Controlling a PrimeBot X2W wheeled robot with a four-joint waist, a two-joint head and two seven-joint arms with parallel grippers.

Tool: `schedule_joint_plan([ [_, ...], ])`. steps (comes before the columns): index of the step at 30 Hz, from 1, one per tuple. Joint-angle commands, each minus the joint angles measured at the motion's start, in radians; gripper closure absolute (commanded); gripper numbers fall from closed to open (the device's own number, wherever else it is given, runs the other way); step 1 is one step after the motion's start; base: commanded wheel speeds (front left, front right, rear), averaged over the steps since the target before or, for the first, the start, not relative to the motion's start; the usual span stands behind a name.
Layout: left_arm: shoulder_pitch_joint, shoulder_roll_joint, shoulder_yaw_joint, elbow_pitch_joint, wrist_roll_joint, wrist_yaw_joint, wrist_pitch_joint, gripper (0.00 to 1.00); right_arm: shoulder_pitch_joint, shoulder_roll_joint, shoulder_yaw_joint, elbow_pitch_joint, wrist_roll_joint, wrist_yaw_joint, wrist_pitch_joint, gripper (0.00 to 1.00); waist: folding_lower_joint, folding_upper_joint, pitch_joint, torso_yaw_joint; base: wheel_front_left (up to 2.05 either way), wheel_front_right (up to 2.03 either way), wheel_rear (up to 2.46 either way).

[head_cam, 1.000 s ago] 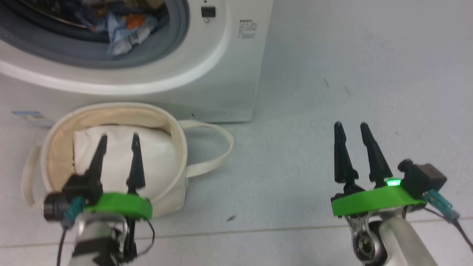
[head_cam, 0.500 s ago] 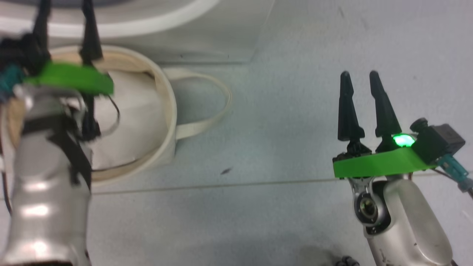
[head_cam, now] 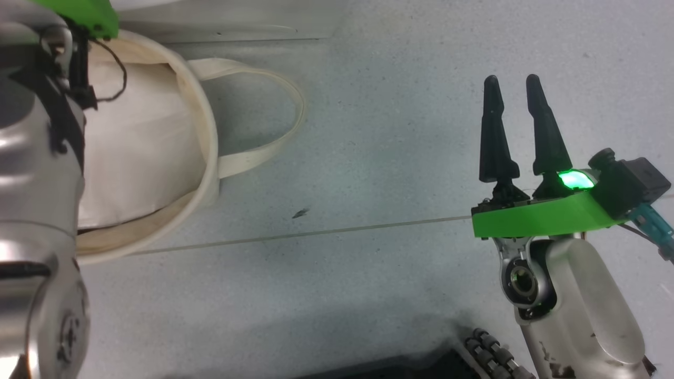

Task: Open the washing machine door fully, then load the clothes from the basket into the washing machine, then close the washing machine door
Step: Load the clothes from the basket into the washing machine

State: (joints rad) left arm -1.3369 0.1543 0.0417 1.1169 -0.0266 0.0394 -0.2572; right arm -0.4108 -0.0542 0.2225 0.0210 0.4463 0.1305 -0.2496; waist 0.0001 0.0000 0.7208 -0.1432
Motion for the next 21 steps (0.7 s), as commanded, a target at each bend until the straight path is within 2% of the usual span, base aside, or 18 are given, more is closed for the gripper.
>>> schedule_joint_plan([
  [1, -0.024, 0.051, 0.002, -0.018, 0.009, 0.008, -0.005, 0.00, 0.007, 0.004, 0.026, -0.035, 0.007, 0.000, -0.012, 0.00, -0.0001, 0.0000, 0.003, -0.004, 0.00, 0.00, 0.00],
  [9, -0.124, 0.065, -0.025, 0.111, 0.023, 0.039, 0.003, 0.00, 0.002, 0.004, 0.041, -0.039, 0.008, 0.000, -0.012, 0.00, -0.0001, 0.0000, 0.029, -0.020, 0.00, 0.00, 0.00],
  [10, -0.135, 0.068, -0.024, 0.117, 0.020, 0.041, 0.002, 1.00, 0.001, 0.004, 0.042, -0.041, 0.008, 0.000, -0.012, 0.00, -0.0001, 0.0000, 0.033, -0.022, 0.00, 0.00, 0.00],
  [16, -0.190, 0.093, -0.005, 0.099, -0.007, 0.065, -0.003, 1.00, -0.002, 0.004, 0.042, -0.049, 0.004, 0.000, -0.012, 0.00, -0.0001, 0.0000, 0.059, -0.029, 0.00, 0.00, 0.00],
  [21, -0.219, 0.147, 0.036, -0.037, -0.033, 0.118, -0.004, 1.00, -0.006, 0.004, 0.051, -0.051, 0.005, 0.000, -0.012, 0.00, -0.0001, 0.0000, 0.080, -0.046, 0.00, 0.00, 0.00],
])
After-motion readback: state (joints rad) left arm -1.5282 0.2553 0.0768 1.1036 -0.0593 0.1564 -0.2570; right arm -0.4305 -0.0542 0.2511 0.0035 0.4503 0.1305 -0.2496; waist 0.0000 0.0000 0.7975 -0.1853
